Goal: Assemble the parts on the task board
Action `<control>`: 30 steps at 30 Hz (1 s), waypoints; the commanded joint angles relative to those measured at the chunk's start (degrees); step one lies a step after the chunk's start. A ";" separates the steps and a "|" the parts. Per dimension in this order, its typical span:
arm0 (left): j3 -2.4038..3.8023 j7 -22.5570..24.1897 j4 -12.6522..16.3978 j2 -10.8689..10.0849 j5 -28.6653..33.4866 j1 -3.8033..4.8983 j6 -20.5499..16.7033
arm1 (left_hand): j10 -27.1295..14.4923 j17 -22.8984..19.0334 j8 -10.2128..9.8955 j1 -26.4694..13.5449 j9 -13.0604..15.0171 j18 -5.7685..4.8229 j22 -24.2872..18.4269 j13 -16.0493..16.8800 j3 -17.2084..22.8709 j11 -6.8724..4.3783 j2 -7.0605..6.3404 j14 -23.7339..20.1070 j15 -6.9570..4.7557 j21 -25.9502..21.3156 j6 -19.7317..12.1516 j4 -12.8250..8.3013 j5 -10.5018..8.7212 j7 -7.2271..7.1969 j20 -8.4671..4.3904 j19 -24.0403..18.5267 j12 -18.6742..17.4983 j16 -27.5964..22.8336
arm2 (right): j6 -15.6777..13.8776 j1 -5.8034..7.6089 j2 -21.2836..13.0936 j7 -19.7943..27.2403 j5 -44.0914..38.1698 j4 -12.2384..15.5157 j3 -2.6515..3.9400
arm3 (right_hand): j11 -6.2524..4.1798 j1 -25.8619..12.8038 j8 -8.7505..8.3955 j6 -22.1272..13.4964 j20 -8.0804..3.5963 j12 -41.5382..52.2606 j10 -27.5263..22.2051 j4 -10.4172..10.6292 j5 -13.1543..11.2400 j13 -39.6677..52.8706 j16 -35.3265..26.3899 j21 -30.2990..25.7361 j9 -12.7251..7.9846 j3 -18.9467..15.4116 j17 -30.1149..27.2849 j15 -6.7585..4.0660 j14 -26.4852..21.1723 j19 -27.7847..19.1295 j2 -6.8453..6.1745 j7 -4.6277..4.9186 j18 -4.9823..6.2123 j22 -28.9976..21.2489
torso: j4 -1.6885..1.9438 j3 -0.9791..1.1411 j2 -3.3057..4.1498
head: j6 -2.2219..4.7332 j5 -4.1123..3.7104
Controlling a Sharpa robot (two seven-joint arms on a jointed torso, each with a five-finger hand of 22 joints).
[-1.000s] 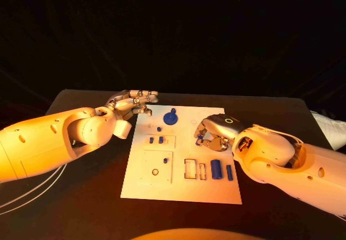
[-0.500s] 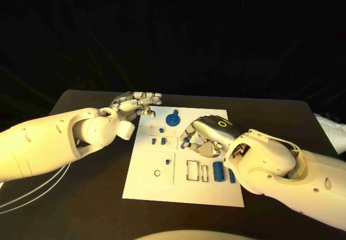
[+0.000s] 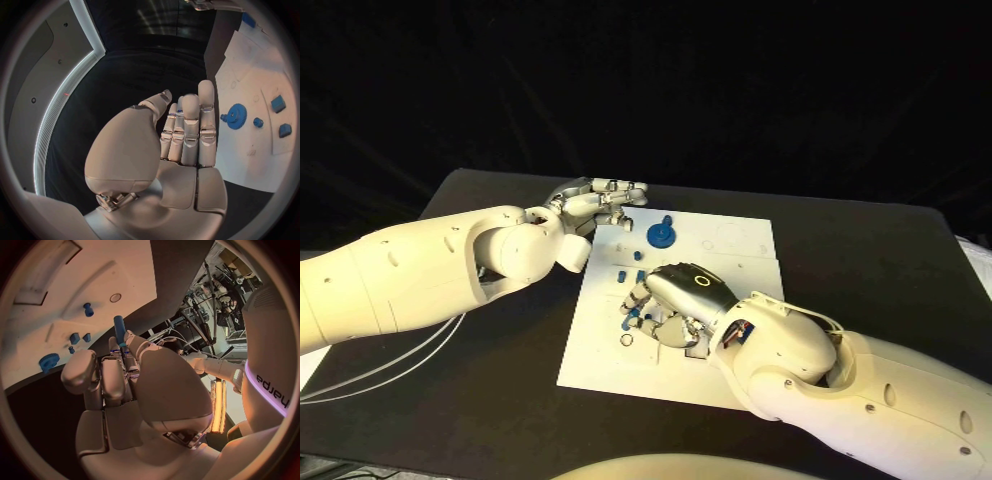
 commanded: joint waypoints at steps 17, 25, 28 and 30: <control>0.03 -0.16 -0.08 0.44 -0.64 0.02 1.43 | -0.38 -0.06 0.03 -0.13 0.00 0.56 -0.08 0.09 0.00 0.13 0.28 -0.38 -0.14 -0.27 -0.14 -0.33 -0.06 0.12 0.21 -0.10 0.19 -0.25 | 2.50 -2.97 2.58 2.01 -2.66 -4.27 -0.82 | -2.51 -0.50 -0.42 0.16 -0.06 -0.25 3.13 -4.12 0.25 0.11 0.36 0.38 0.03 4.55 0.06 -0.09 2.03 0.11 -0.39 0.34 -0.80 0.10 | -0.12 0.15 0.09 | -0.86 1.13; 0.03 -0.20 -0.05 0.26 -0.71 0.02 1.49 | -0.43 -0.11 0.04 -0.15 0.00 0.56 -0.09 0.10 -0.03 0.16 0.26 -0.42 -0.13 -0.30 -0.17 -0.37 -0.07 0.15 0.22 -0.11 0.26 -0.26 | 1.74 -3.05 1.66 1.20 -4.06 -3.11 -0.78 | -2.51 -0.64 -0.44 0.17 -0.05 -0.30 3.15 -4.15 0.25 0.12 0.37 0.40 0.04 4.58 0.06 -0.07 2.02 0.10 -0.46 0.35 -0.81 0.12 | -0.10 0.13 0.09 | -1.09 1.09; 0.03 -0.22 -0.05 0.21 -0.72 0.02 1.52 | -0.43 -0.11 0.04 -0.15 0.00 0.56 -0.09 0.10 -0.03 0.16 0.26 -0.42 -0.13 -0.30 -0.17 -0.37 -0.07 0.15 0.22 -0.11 0.26 -0.26 | 1.63 -3.06 1.20 0.98 -4.41 -2.50 -0.67 | -2.51 -0.69 -0.44 0.19 -0.04 -0.32 3.17 -4.17 0.25 0.13 0.39 0.44 0.04 4.59 0.08 -0.06 2.02 0.11 -0.50 0.34 -0.81 0.18 | -0.11 0.10 0.05 | -1.17 1.09; 0.03 -0.23 -0.05 0.18 -0.72 0.02 1.55 | -0.43 -0.11 0.04 -0.15 0.00 0.56 -0.09 0.10 -0.03 0.16 0.26 -0.42 -0.13 -0.30 -0.17 -0.37 -0.07 0.15 0.22 -0.11 0.26 -0.26 | 1.65 -3.06 0.94 0.81 -4.61 -2.21 -0.58 | -2.51 -0.72 -0.44 0.19 -0.04 -0.32 3.17 -4.17 0.26 0.13 0.40 0.46 0.04 4.59 0.09 -0.06 2.03 0.11 -0.51 0.34 -0.82 0.20 | -0.10 0.09 0.02 | -1.25 1.11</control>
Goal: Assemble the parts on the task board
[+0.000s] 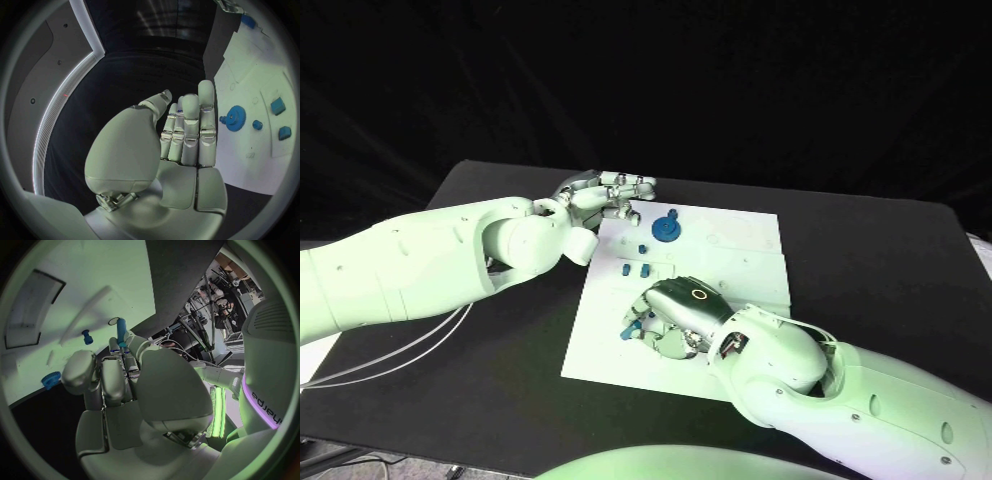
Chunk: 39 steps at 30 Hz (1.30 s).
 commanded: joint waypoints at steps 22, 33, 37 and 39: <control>0.03 -0.18 0.08 0.01 -0.41 0.02 1.60 | -0.43 -0.05 0.04 -0.16 0.00 0.56 -0.05 0.05 -0.03 0.15 0.26 -0.42 -0.12 -0.31 -0.17 -0.37 -0.07 0.15 0.22 -0.11 0.25 -0.26 | 4.85 -0.03 0.72 -4.18 -4.70 -0.11 0.20 | -2.67 -0.53 -0.21 0.31 -0.02 0.07 3.11 -3.56 0.34 0.16 0.23 0.18 0.09 4.00 0.07 -0.05 2.02 0.07 -0.12 0.32 -0.80 0.02 | 0.04 -0.10 -0.08 | 0.13 -0.47; 0.03 -0.24 0.15 -0.07 -0.47 0.02 1.53 | -0.43 -0.05 0.04 -0.16 0.00 0.56 -0.05 0.05 -0.03 0.15 0.26 -0.42 -0.12 -0.31 -0.17 -0.37 -0.07 0.15 0.22 -0.11 0.25 -0.26 | 6.63 0.02 1.45 -5.00 -6.15 -0.45 0.11 | -2.68 -0.85 -0.23 0.36 0.00 -0.02 3.16 -3.53 0.31 0.19 0.11 0.12 0.10 4.01 -0.12 -0.05 1.97 0.00 -0.19 0.29 -0.77 -0.08 | 0.07 -0.12 -0.08 | 0.02 -0.44; 0.03 -0.26 0.18 -0.01 -0.47 0.02 1.56 | -0.43 -0.05 0.04 -0.16 0.00 0.56 -0.05 0.05 -0.03 0.15 0.26 -0.42 -0.12 -0.31 -0.17 -0.37 -0.07 0.15 0.22 -0.11 0.25 -0.26 | 7.67 0.05 2.03 -4.98 -6.05 -0.88 -0.04 | -2.72 -1.66 -0.35 0.33 0.02 -0.27 3.15 -3.44 0.27 0.22 0.05 0.06 0.10 3.83 -0.26 -0.05 1.91 -0.13 -0.47 0.22 -0.73 -0.19 | 0.12 -0.12 -0.09 | -0.03 -0.37; 0.03 -0.27 0.19 0.00 -0.47 0.03 1.56 | -0.43 -0.05 0.04 -0.16 0.00 0.56 -0.05 0.05 -0.03 0.15 0.26 -0.42 -0.12 -0.31 -0.17 -0.37 -0.07 0.15 0.22 -0.11 0.25 -0.26 | 7.78 0.06 2.23 -4.93 -5.87 -1.03 -0.10 | -2.62 -2.38 -0.63 -0.05 0.07 -0.65 2.76 -3.25 0.45 0.15 0.00 0.02 0.01 3.58 -0.37 0.01 1.87 -0.21 -0.77 0.27 -0.73 -0.25 | 0.10 -0.08 -0.06 | -0.06 -0.33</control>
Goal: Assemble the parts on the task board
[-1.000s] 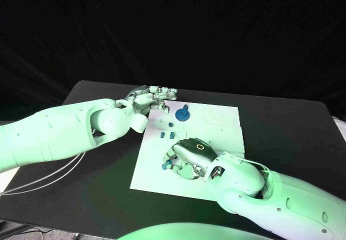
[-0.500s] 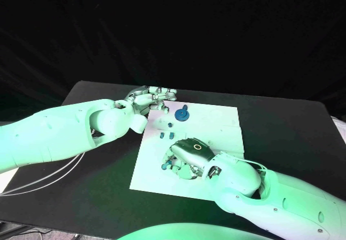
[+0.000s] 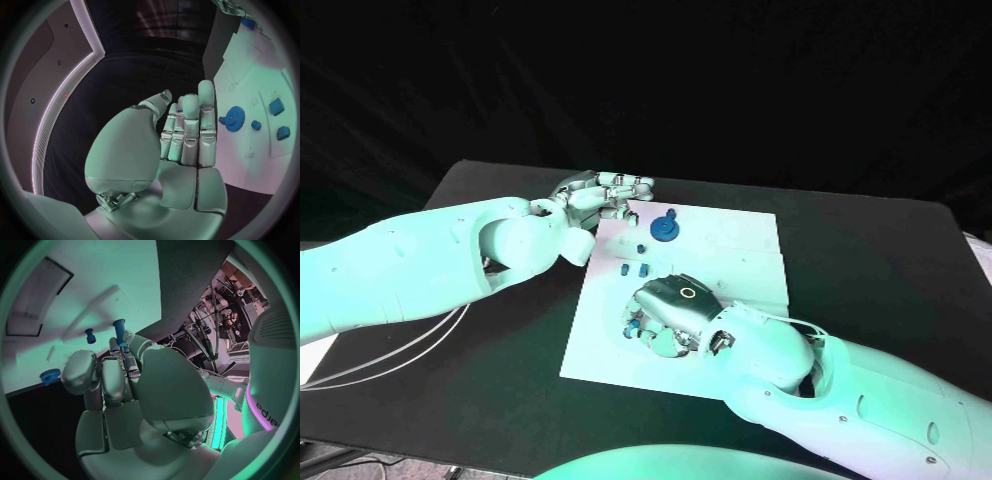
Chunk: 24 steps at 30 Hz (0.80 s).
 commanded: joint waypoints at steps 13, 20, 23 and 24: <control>0.03 -0.20 0.05 0.11 -0.29 0.03 0.88 | -0.80 -0.32 0.00 -0.44 -0.04 0.55 -0.14 0.12 -0.18 0.29 0.23 -0.60 -0.02 -0.45 -0.44 -0.41 -0.10 0.31 0.30 -0.14 0.53 -0.30 | 1.27 -0.23 0.78 0.01 1.70 -1.14 -0.53 | -0.88 -6.22 -1.09 -5.94 1.30 -1.72 -5.69 0.79 2.93 -1.02 -0.53 -0.73 -1.22 -0.79 -1.29 1.42 1.54 -0.85 -3.16 0.86 -0.53 -1.22 | -0.12 0.04 0.01 | -0.18 0.19; 0.03 -0.24 0.01 0.11 -0.37 0.03 0.86 | -0.95 -0.40 -0.03 -0.54 -0.06 0.54 -0.17 0.13 -0.22 0.34 0.24 -0.65 0.02 -0.49 -0.58 -0.40 -0.10 0.37 0.33 -0.15 0.60 -0.30 | 0.01 -0.23 0.66 0.13 2.32 -1.29 -0.59 | -0.14 -6.84 -1.11 -8.92 1.94 -1.57 -11.51 1.01 2.66 -0.95 -0.53 -1.13 -1.37 -4.39 -1.72 2.03 1.39 -1.14 -3.49 1.30 -0.41 -1.84 | -0.07 0.06 -0.03 | -0.12 0.01; 0.03 -0.28 -0.02 0.11 -0.38 0.03 0.89 | -0.97 -0.42 -0.04 -0.55 -0.06 0.54 -0.17 0.13 -0.22 0.35 0.24 -0.67 0.03 -0.50 -0.60 -0.41 -0.10 0.38 0.34 -0.15 0.62 -0.30 | -2.78 -0.24 0.27 0.27 2.54 -1.11 -0.60 | 0.21 -6.83 -1.09 -10.20 2.16 -1.59 -13.60 1.20 2.67 -0.95 -0.54 -1.40 -1.36 -6.33 -1.94 2.32 1.32 -1.30 -3.31 1.64 -0.32 -2.31 | -0.07 0.10 -0.01 | -0.01 -0.06; 0.03 -0.29 -0.03 0.11 -0.38 0.03 0.92 | -0.97 -0.42 -0.04 -0.55 -0.06 0.54 -0.17 0.13 -0.22 0.35 0.24 -0.67 0.03 -0.50 -0.60 -0.41 -0.10 0.38 0.34 -0.15 0.62 -0.30 | -3.97 -0.26 0.05 0.42 2.69 -0.97 -0.60 | 0.35 -6.89 -1.10 -10.61 2.25 -1.62 -14.38 1.32 2.74 -0.96 -0.54 -1.47 -1.37 -7.00 -2.00 2.42 1.30 -1.34 -3.37 1.72 -0.31 -2.42 | -0.07 0.10 -0.01 | -0.01 -0.06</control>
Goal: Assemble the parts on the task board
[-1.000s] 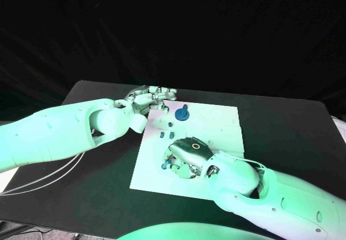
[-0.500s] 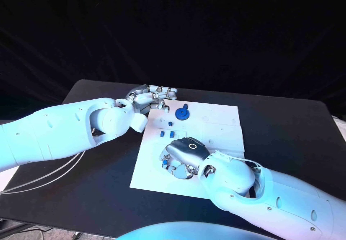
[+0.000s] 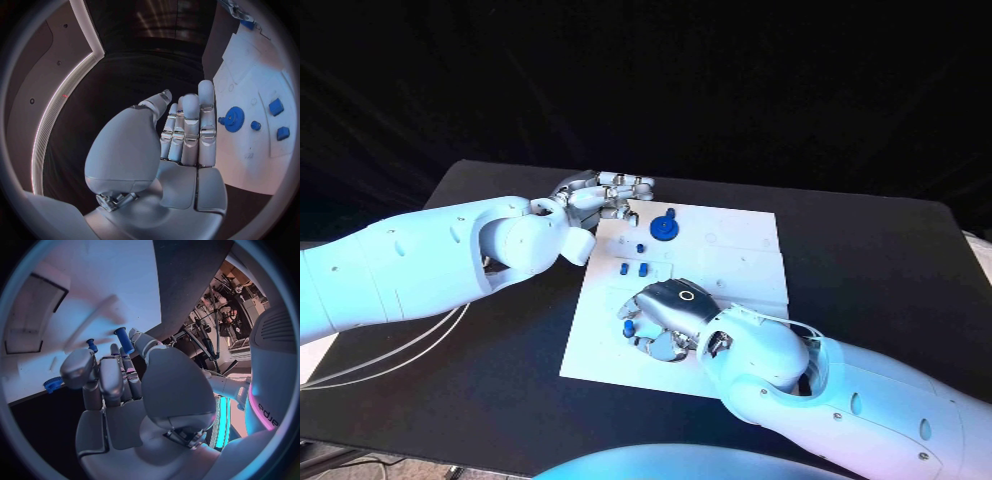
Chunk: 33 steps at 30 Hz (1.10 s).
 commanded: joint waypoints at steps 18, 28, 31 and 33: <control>0.00 -0.05 0.35 -1.35 -0.34 0.01 1.18 | -0.54 -0.09 -0.08 -0.61 -0.08 0.54 -0.13 0.08 -0.10 0.20 0.23 -0.30 0.08 -0.33 -0.54 -0.27 -0.10 0.22 0.37 -0.16 0.34 -0.28 | -12.66 1.61 -20.11 -1.58 26.62 9.21 2.73 | -4.18 -0.86 2.92 3.92 -2.06 15.10 19.87 4.44 3.89 7.27 4.75 3.30 1.33 -9.45 5.49 -2.86 2.87 2.35 1.62 -1.89 -1.15 4.80 | -1.66 -0.11 -0.53 | 1.69 -4.18; -0.21 0.06 0.11 -2.32 -0.41 -0.20 1.30 | -0.65 -0.24 -0.07 -0.74 -0.07 0.53 -0.16 0.10 -0.17 0.24 0.23 -0.38 0.12 -0.38 -0.60 -0.26 -0.11 0.24 0.41 -0.17 0.45 -0.32 | -11.65 0.47 -30.43 -6.60 24.07 13.26 2.87 | -5.34 -3.44 7.12 4.03 -3.31 50.01 18.23 10.85 10.20 45.42 8.97 7.14 3.43 -19.40 10.46 -4.39 3.29 3.80 2.12 -3.64 -2.20 10.39 | -3.42 0.47 -0.55 | 2.95 -5.32; -0.25 0.07 -0.01 -2.27 -0.42 -0.31 1.39 | -0.72 -0.28 -0.06 -0.83 -0.07 0.53 -0.17 0.11 -0.23 0.26 0.21 -0.41 0.14 -0.41 -0.64 -0.24 -0.12 0.26 0.43 -0.18 0.51 -0.32 | -10.79 0.26 -31.15 -9.00 19.78 13.65 2.87 | -5.59 -4.29 7.98 3.93 -3.43 56.04 20.07 12.51 10.18 52.26 10.28 7.91 3.97 -21.27 12.45 -4.08 3.59 4.12 2.06 -3.65 -2.35 11.65 | -3.53 0.58 -0.62 | 2.56 -5.27; -0.27 0.05 -0.04 -2.26 -0.42 -0.36 1.47 | -0.72 -0.28 -0.06 -0.83 -0.07 0.53 -0.17 0.11 -0.23 0.26 0.21 -0.41 0.14 -0.41 -0.64 -0.24 -0.12 0.26 0.43 -0.18 0.51 -0.32 | -9.96 0.16 -31.21 -10.93 17.13 13.88 2.87 | -5.64 -4.31 8.60 3.55 -3.49 59.08 20.71 13.75 10.59 55.85 10.98 8.28 4.41 -22.64 13.47 -4.02 3.72 4.24 2.11 -3.77 -2.42 12.24 | -3.55 0.62 -0.59 | 2.43 -5.29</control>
